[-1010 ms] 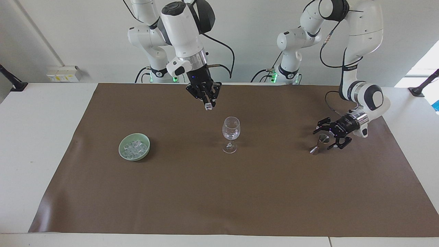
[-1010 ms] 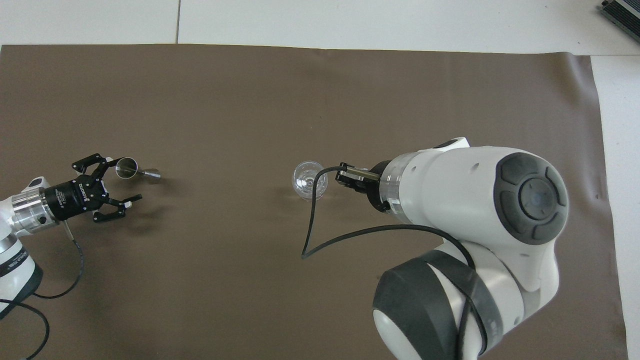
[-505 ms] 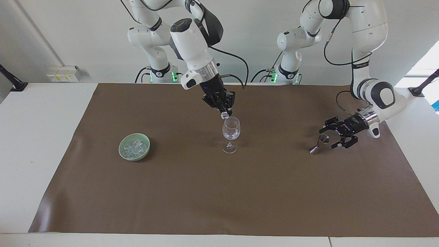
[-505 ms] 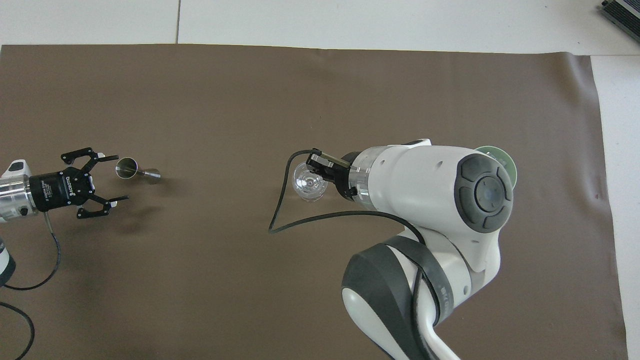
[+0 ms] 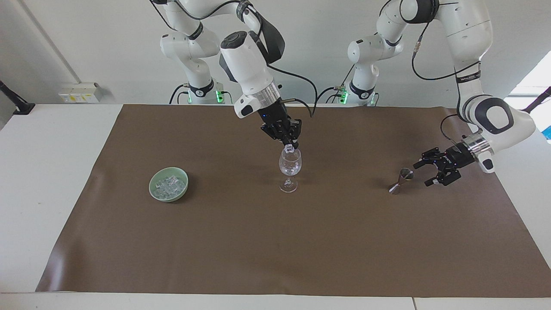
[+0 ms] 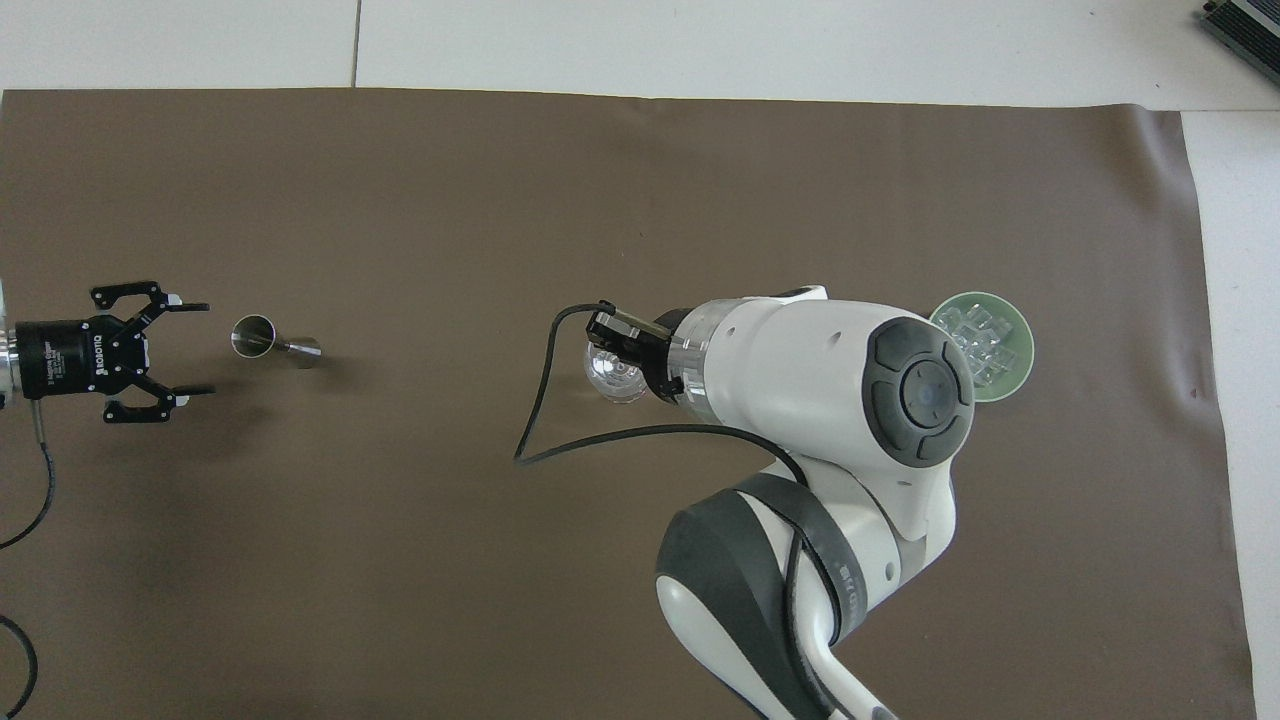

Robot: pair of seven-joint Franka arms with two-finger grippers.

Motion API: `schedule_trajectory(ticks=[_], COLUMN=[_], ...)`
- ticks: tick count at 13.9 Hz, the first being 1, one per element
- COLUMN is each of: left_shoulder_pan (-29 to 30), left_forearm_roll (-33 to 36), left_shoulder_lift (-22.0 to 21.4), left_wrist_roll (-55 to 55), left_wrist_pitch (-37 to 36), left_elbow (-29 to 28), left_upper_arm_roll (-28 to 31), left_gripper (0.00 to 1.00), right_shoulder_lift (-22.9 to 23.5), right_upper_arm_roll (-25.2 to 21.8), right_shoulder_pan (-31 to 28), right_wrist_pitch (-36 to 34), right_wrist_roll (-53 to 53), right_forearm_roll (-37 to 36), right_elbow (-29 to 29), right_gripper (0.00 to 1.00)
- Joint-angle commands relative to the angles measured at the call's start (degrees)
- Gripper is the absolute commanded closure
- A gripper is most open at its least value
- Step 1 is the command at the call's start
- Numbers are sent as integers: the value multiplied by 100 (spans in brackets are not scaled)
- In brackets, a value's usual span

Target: Pour wine and add ice with both arms

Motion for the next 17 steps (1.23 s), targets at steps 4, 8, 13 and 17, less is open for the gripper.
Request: schedule_trajectory(ticks=[4, 8, 13, 17], left_shoulder_pan=[-337, -619, -1497, -1806], left_forearm_roll=[1265, 2075, 3516, 3772], left_shoulder_lift=[-578, -949, -1607, -1907], left_wrist_roll=[93, 67, 102, 146], left_wrist_pitch=[72, 3, 3, -330], left_elbow=[511, 897, 1091, 1476], left_upper_arm_roll=[-7, -51, -60, -86], left_gripper=[0, 0, 0, 0], right_shoulder_lift=[-8, -8, 71, 80], right_upper_arm_roll=[49, 49, 49, 49], right_shoulder_pan=[1, 1, 1, 1], right_wrist_pitch=[78, 78, 307, 316], right_wrist_roll=[69, 60, 112, 112], right_forearm_roll=[113, 113, 113, 113], right_elbow=[-156, -165, -156, -156], right_gripper=[100, 97, 90, 74])
